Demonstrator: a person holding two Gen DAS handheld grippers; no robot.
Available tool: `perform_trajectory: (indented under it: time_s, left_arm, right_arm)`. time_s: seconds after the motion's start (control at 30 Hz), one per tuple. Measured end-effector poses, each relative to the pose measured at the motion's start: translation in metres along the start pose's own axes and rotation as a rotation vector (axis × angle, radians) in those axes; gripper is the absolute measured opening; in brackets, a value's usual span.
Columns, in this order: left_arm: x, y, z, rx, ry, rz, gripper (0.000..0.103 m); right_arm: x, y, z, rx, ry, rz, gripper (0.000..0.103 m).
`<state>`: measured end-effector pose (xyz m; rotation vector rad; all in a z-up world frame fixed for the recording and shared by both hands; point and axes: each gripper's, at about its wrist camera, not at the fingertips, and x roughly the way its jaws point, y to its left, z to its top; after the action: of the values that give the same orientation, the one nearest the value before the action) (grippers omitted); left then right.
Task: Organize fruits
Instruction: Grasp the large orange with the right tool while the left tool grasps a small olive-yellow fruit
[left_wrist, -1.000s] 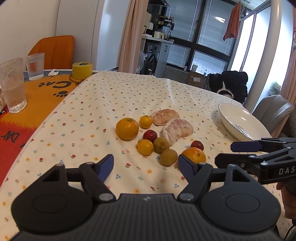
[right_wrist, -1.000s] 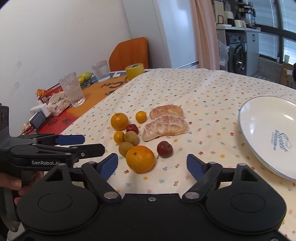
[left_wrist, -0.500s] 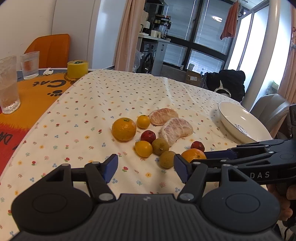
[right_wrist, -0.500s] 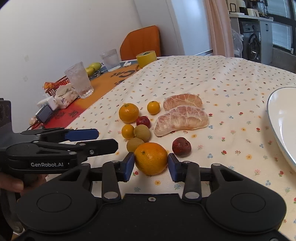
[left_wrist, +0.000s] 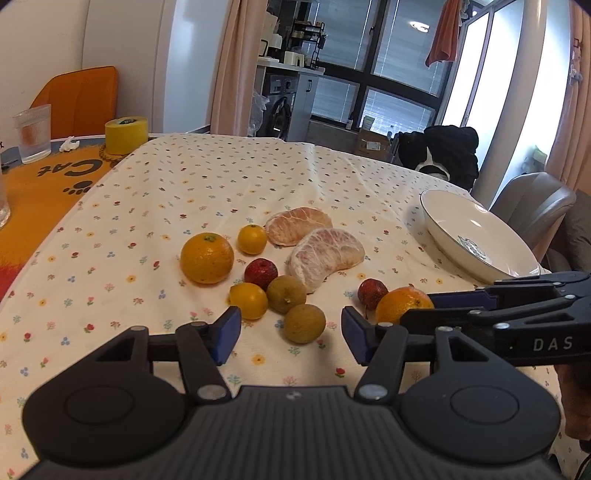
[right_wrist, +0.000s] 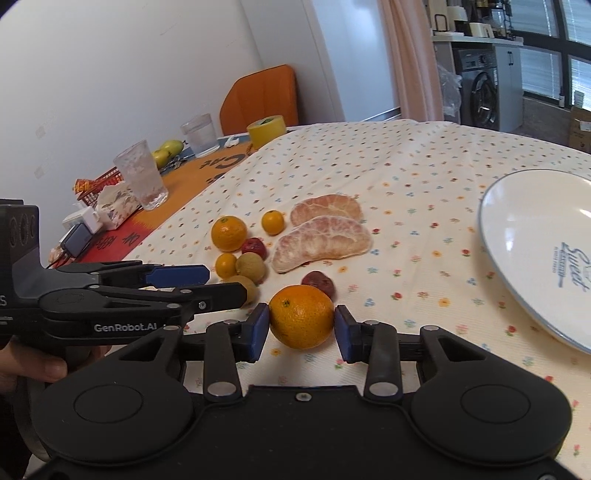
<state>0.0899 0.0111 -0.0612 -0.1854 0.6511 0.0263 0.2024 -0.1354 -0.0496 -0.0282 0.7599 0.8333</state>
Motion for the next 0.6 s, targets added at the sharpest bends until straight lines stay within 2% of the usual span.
perform_trajectory:
  time_s: [0.1,0.2,0.27,0.33,0.6]
  left_arm:
    - [0.005,-0.003,-0.001,0.005,0.01,0.003,0.055]
    - [0.009,-0.004,-0.001,0.004,0.023,0.007,0.047]
    - [0.011,-0.005,-0.002,0.0,0.031,0.014,0.032]
    - [0.011,-0.004,-0.002,-0.005,0.028,0.015,0.025]
    - [-0.002,-0.006,-0.001,0.0,0.008,0.027,0.024]
  right_arm:
    - [-0.005,-0.003,-0.001,0.004,-0.008,-0.01,0.036]
    - [-0.009,-0.007,-0.003,0.012,-0.018,-0.02,0.036]
    - [-0.012,-0.009,-0.004,0.019,-0.023,-0.028,0.036]
    - [-0.014,-0.011,-0.004,0.023,-0.028,-0.032,0.036]
    - [-0.02,-0.012,-0.006,0.029,-0.05,-0.033,0.036]
